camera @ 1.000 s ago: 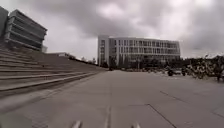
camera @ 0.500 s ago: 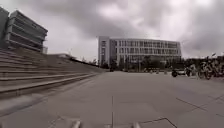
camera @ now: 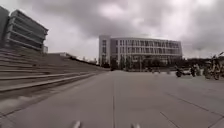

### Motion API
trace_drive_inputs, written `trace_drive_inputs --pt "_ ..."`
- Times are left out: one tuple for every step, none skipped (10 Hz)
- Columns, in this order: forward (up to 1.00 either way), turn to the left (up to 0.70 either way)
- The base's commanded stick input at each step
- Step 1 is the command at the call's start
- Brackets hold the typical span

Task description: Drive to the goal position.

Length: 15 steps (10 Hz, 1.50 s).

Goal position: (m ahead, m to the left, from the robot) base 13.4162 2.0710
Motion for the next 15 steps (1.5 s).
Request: trace_drive_inputs --pt "0.85 0.0" --pt "0.85 0.0" --pt "0.85 0.0" --pt "0.85 0.0" --pt "0.85 0.0" --pt "0.85 -0.08" --pt "0.85 -0.18" --pt "0.85 -0.13" --pt "0.85 -0.03" --pt "0.85 -0.11" --pt "0.85 -0.06" --pt "0.85 -0.15" --pt "0.85 -0.18" --pt "0.85 -0.13" --pt "0.85 -0.02"
